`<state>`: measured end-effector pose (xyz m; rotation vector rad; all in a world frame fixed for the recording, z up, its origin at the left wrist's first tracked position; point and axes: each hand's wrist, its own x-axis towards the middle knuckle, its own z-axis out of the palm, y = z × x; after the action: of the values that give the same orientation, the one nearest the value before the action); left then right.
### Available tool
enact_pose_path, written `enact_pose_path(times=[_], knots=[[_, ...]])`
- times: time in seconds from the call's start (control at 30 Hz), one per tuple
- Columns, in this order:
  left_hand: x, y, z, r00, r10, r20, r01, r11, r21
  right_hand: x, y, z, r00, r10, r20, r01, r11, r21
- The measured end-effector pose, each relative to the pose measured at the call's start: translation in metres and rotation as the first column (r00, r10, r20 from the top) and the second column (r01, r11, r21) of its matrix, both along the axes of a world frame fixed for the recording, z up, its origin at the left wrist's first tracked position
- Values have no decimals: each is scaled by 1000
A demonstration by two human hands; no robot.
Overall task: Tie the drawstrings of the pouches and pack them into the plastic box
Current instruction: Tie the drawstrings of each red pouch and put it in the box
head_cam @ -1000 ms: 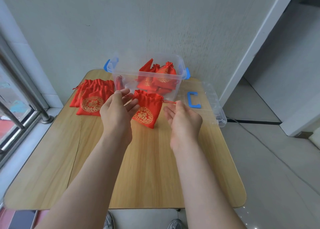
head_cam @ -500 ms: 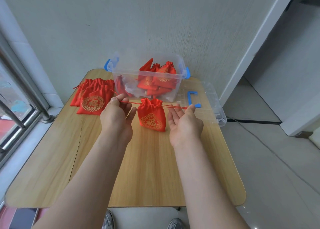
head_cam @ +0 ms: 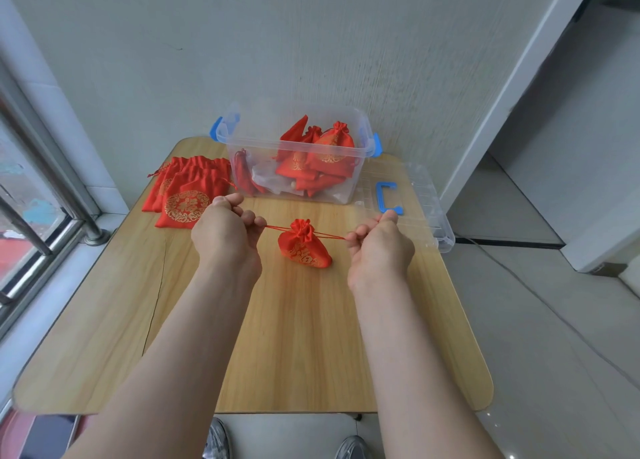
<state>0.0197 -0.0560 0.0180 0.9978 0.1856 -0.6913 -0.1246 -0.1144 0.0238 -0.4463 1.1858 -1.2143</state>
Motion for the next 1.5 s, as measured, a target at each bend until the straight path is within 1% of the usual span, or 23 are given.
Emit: enact_pose_path(times=[0.07, 0.1, 0.13, 0.2, 0.27, 0.33, 0.4, 0.47, 0.53, 0.67, 0.73, 0.8, 0.97, 1.1, 1.3, 1.4, 1.5], knots=[[-2, 2, 0, 997, -9, 79, 7, 1000, 27, 1, -1, -2, 996, 31, -89, -38, 996, -85], [-2, 2, -1, 992, -40, 118, 34, 998, 48, 1, 0, -3, 988, 65, -139, -82, 990, -119], [-1, 2, -1, 985, -92, 146, 82, 994, 75, 2, 1, -4, 974, 115, -194, -144, 980, -138], [1, 4, -2, 953, -256, 163, 233, 961, 148, 2, 3, -7, 920, 255, -298, -304, 944, -130], [1, 6, -4, 883, -449, 138, 408, 879, 248, 4, 6, -11, 843, 397, -363, -451, 889, -76], [-2, 9, -9, 775, -618, 137, 544, 761, 354, 4, 9, -16, 770, 477, -423, -539, 842, -30], [-5, 10, -12, 653, -737, 174, 619, 652, 438, 3, 8, -20, 738, 471, -482, -554, 832, -36], [-6, 10, -11, 563, -801, 205, 662, 585, 469, 2, 4, -24, 728, 440, -526, -553, 830, -71], [-7, 10, -10, 500, -831, 245, 674, 551, 493, 2, 0, -28, 710, 431, -557, -567, 819, -88], [-9, 12, -8, 407, -845, 346, 631, 534, 562, 0, -4, -33, 653, 383, -653, -594, 794, -127], [-9, 13, -7, 392, -850, 352, 642, 527, 557, -3, -5, -30, 648, 355, -674, -610, 771, -181], [-8, 13, -8, 388, -857, 340, 665, 516, 540, -6, -5, -25, 630, 353, -691, -649, 729, -219], [-4, 12, -10, 381, -865, 327, 684, 501, 529, -11, -3, -18, 549, 352, -758, -760, 588, -277], [-3, 13, -7, 374, -873, 313, 722, 486, 493, -14, -7, -23, 500, 310, -809, -800, 522, -294], [1, 14, -2, 422, -888, 181, 830, 459, 318, -13, -11, -31, 536, 237, -810, -775, 519, -360], [2, 17, -3, 364, -904, 225, 849, 421, 319, -12, -13, -33, 558, 249, -792, -760, 537, -366], [5, 19, -5, 355, -899, 257, 836, 428, 344, -15, -11, -30, 604, 368, -706, -743, 580, -333]])
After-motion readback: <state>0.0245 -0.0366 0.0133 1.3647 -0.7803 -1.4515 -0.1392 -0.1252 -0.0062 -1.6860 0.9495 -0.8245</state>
